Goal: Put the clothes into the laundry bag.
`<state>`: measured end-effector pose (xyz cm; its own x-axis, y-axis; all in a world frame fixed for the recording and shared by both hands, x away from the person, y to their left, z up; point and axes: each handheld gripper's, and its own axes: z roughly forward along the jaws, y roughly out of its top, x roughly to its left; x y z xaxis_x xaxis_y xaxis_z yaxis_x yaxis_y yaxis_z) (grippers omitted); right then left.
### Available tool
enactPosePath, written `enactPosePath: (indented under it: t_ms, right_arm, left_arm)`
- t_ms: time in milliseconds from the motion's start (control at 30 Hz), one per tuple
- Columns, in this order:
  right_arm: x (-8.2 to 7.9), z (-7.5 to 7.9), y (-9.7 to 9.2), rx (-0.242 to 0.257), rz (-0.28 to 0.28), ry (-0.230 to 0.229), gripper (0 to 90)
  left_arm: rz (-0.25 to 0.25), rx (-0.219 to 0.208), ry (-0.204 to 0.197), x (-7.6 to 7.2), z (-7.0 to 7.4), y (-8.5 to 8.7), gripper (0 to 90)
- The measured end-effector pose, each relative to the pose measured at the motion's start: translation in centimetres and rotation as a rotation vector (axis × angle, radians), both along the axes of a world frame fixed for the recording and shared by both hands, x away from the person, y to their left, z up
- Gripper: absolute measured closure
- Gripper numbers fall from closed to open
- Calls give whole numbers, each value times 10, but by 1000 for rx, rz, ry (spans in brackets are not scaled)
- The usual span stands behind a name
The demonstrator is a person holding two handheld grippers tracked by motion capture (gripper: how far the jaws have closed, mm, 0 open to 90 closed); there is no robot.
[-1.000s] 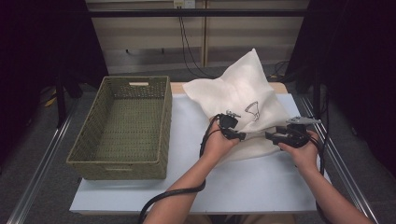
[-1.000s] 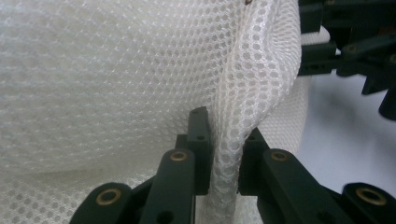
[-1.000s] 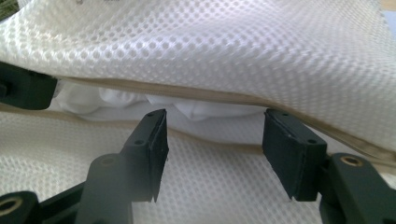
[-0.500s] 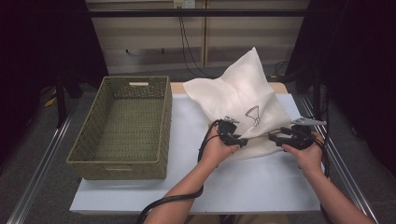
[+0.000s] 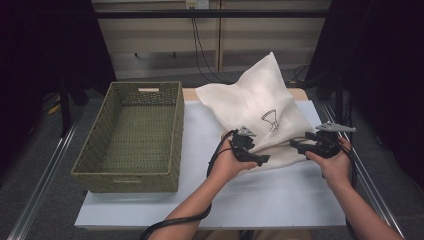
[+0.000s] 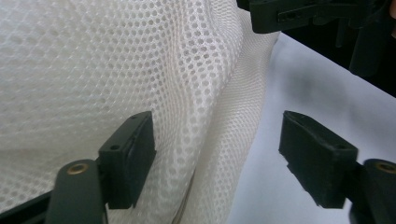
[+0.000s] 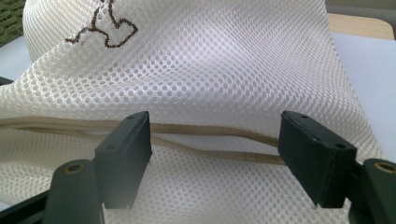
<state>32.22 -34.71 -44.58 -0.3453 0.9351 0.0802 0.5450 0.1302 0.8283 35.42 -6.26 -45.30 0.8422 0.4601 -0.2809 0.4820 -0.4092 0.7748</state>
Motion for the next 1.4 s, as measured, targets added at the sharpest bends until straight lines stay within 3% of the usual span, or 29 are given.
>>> enactPosePath:
  t_ms: [133,400,533,933,1067,1133,1400]
  right_arm:
    - [1,0,0,17,-2,10,242]
    - [3,10,0,5,2,0,221]
    - [6,19,1,28,22,8,197]
    - [6,45,17,44,118,-53,146]
    - [3,48,17,40,117,-63,134]
    - [2,49,15,62,114,-58,129]
    - [-3,49,4,64,112,-58,125]
  left_arm:
    - [1,-22,9,-1,6,6,226]
    - [31,-38,-26,7,29,21,187]
    - [60,-49,-41,11,38,34,175]
    - [108,-73,-81,12,62,69,162]
    - [126,-86,-87,11,66,79,157]
    - [132,-77,-84,12,66,84,155]
    - [152,-67,-73,12,63,98,151]
